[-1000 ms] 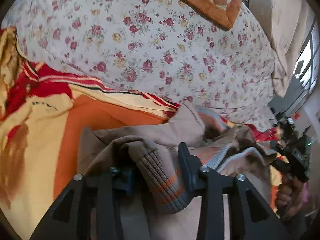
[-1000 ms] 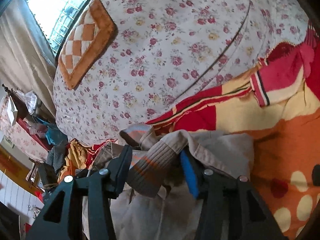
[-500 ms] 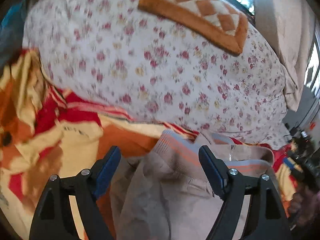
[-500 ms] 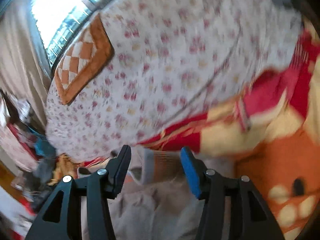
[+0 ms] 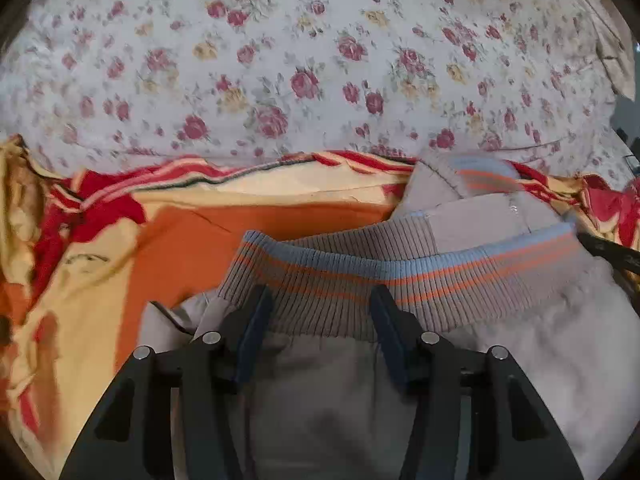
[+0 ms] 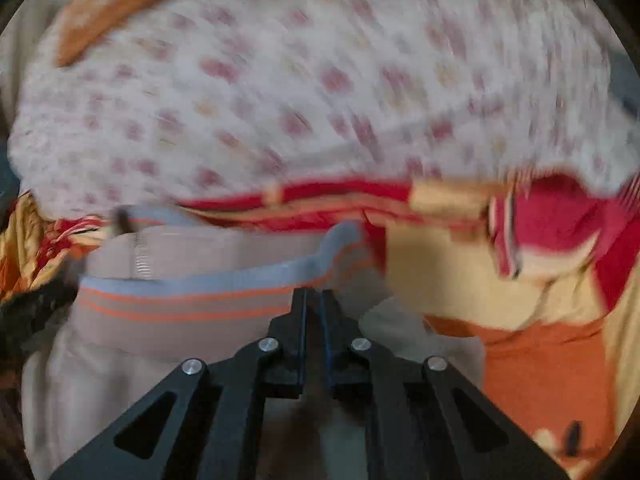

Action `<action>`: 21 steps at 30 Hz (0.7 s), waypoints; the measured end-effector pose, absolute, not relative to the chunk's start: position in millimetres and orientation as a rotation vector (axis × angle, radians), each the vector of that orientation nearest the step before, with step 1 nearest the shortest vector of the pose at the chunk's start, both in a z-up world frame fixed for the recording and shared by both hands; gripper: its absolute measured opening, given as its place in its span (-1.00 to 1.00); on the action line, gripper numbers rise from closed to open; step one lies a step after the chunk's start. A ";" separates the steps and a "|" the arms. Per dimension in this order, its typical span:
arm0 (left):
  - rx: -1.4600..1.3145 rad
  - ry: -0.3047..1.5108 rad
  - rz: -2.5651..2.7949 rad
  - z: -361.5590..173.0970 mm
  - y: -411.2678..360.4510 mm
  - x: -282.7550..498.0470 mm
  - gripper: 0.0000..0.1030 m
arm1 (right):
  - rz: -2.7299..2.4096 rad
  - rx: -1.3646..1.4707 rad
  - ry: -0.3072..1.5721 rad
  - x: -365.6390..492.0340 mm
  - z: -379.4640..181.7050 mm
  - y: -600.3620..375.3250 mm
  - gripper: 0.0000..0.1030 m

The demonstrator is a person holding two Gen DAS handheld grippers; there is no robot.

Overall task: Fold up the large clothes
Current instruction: 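Lower the ribbed hem onto the jacket near the collar with both grippers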

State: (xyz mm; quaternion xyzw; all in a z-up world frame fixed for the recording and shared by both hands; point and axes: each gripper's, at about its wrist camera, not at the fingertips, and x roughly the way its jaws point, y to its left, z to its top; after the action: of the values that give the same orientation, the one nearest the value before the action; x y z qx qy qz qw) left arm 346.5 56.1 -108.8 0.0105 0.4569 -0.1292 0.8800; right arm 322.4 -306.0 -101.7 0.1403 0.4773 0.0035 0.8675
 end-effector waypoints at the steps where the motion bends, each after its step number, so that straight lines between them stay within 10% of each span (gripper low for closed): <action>1: 0.014 0.943 -0.266 -107.3 58.6 346.2 -0.20 | 0.026 0.342 0.991 326.5 -105.4 -315.2 -1.00; 15: -0.086 0.847 -0.239 -70.0 73.8 310.8 -0.42 | 0.099 0.266 0.796 279.2 -28.6 -296.4 -0.89; 21: -0.143 0.797 -0.354 -38.5 62.6 229.3 -0.41 | 0.242 0.120 0.655 180.4 3.2 -238.9 -0.06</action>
State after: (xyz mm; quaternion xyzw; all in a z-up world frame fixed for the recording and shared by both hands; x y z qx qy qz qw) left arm 229.3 62.6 -38.5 -0.0694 0.3859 -0.1713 0.9038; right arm 180.4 -238.9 3.2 0.0586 0.3205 0.1183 0.9380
